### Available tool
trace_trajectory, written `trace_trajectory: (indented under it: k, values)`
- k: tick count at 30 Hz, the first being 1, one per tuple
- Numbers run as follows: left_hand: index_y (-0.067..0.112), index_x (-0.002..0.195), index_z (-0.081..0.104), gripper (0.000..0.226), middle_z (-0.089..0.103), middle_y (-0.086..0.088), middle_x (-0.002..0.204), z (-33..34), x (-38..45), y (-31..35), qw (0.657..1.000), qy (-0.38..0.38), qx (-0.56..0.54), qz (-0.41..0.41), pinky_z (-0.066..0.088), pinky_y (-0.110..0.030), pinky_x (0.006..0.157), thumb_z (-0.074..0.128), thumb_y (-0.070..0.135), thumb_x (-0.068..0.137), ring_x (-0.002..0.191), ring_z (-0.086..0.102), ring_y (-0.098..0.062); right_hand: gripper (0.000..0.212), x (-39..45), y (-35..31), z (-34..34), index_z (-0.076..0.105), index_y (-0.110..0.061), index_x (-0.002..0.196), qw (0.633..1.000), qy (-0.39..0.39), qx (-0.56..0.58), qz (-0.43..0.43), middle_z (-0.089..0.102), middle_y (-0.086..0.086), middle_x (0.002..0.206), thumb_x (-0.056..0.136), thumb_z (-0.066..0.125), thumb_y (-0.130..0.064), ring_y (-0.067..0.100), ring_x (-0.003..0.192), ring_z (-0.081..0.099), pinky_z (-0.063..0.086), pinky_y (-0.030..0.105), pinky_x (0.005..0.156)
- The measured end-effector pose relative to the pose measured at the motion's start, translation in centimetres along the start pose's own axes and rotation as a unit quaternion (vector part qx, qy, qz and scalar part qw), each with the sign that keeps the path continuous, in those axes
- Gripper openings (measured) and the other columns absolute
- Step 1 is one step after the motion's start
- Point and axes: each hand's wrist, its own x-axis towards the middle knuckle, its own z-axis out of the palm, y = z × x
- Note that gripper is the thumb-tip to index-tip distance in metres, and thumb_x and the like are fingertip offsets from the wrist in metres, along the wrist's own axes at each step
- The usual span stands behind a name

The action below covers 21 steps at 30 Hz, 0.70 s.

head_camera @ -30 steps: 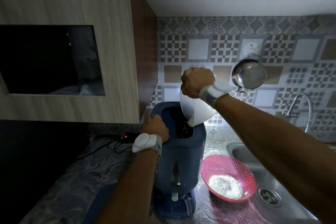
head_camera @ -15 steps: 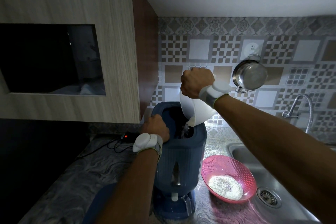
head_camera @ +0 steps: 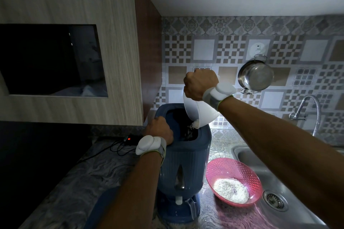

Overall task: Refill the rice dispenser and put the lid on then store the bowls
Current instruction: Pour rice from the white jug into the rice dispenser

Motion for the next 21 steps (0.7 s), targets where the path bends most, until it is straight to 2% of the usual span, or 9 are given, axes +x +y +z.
trace_trajectory:
  k: [6,10,16,21]
  values:
    - [0.001,0.107,0.057,0.025,0.063,-0.015,0.112,0.2,0.2,-0.2,1.0,-0.002,0.0,0.005,0.051,-0.033,0.074,0.06,0.016,0.087,0.099,0.064,-0.029,0.037,0.0,-0.3,-0.1,0.041,-0.019,0.06,1.0,-0.004,-0.009,-0.005,0.04,-0.001,0.052,0.089,0.055,-0.036,0.015,0.047,0.045,0.036,0.023,0.056]
    - [0.002,0.104,0.057,0.024,0.063,-0.014,0.11,0.3,0.2,-0.3,1.0,0.005,-0.004,0.005,0.049,-0.03,0.07,0.059,0.017,0.086,0.097,0.064,-0.029,0.032,-0.2,-0.5,-0.4,0.047,-0.017,0.062,1.0,-0.005,-0.004,-0.008,0.039,-0.001,0.05,0.088,0.057,-0.034,0.017,0.048,0.048,0.038,0.024,0.056]
    - [0.002,0.106,0.057,0.025,0.063,-0.015,0.112,0.4,0.3,-0.3,1.0,0.005,-0.003,0.008,0.051,-0.032,0.074,0.059,0.016,0.086,0.099,0.064,-0.029,0.029,-0.3,-0.7,-0.6,0.056,-0.015,0.069,1.0,-0.006,0.005,-0.013,0.046,0.0,0.055,0.089,0.056,-0.036,0.018,0.051,0.051,0.041,0.024,0.059]
    - [0.001,0.105,0.057,0.024,0.063,-0.016,0.112,0.4,0.5,-0.4,1.0,0.0,-0.006,0.01,0.053,-0.035,0.078,0.059,0.017,0.087,0.099,0.064,-0.03,0.028,-0.5,-1.1,-0.9,0.072,-0.015,0.081,1.0,0.003,0.01,-0.018,0.062,0.003,0.063,0.09,0.057,-0.037,0.02,0.055,0.059,0.056,0.028,0.066]
